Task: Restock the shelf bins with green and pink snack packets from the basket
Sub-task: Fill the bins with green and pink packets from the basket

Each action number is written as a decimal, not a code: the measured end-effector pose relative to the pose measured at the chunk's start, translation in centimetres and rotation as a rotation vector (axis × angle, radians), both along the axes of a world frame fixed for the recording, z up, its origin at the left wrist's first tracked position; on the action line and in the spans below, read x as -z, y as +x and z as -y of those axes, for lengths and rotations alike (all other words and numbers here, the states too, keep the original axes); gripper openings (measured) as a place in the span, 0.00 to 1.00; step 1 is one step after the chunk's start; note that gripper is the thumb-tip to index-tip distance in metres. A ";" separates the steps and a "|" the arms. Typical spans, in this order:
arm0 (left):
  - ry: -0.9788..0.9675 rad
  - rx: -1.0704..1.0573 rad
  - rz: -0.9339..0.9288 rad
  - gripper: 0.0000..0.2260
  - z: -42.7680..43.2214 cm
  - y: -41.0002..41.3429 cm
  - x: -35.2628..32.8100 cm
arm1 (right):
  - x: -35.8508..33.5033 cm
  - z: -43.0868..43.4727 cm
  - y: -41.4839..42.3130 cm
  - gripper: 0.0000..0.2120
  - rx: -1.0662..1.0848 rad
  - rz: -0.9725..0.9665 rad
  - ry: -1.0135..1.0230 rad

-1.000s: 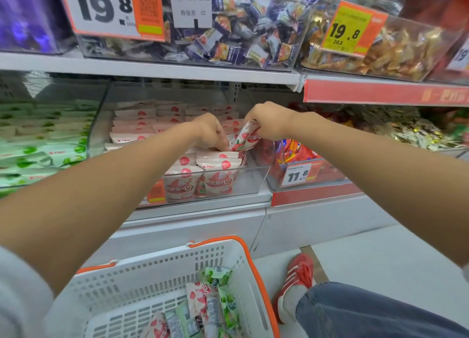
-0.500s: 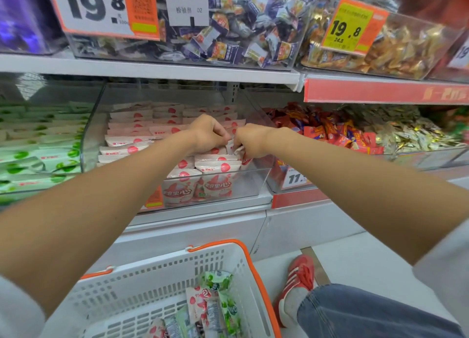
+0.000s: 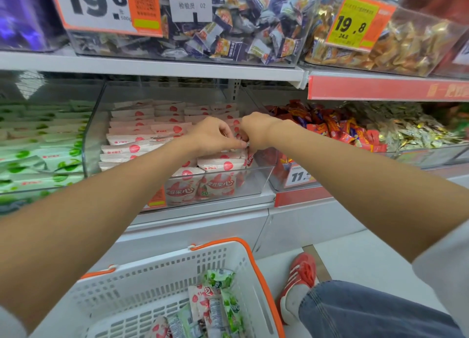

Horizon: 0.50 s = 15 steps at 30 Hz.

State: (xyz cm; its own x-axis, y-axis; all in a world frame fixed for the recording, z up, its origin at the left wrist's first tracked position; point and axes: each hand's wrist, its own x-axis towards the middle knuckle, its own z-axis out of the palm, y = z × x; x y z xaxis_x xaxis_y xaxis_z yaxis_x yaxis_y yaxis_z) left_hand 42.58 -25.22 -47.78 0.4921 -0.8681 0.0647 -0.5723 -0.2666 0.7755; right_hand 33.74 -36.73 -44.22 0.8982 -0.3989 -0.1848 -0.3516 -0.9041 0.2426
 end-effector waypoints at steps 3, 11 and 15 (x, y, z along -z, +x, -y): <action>0.061 -0.004 0.055 0.12 0.2 -0.5 -0.3 | 0.1 -0.1 0.1 0.16 -0.012 0.000 -0.007; 0.087 -0.037 0.078 0.04 0.4 -0.7 0.1 | 0.1 -0.3 -0.4 0.11 0.041 0.111 0.094; 0.035 -0.026 0.101 0.05 -0.5 -1.5 0.2 | 0.4 -0.9 -2.1 0.13 0.058 0.251 0.161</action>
State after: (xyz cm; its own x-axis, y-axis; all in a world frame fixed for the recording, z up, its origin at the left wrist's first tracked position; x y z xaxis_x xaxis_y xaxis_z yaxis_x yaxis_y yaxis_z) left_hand 41.05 -24.71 -48.00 0.5073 -0.8576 0.0846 -0.6392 -0.3086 0.7044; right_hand 31.61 -35.81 -44.61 0.9006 -0.4340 -0.0248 -0.4342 -0.9008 -0.0036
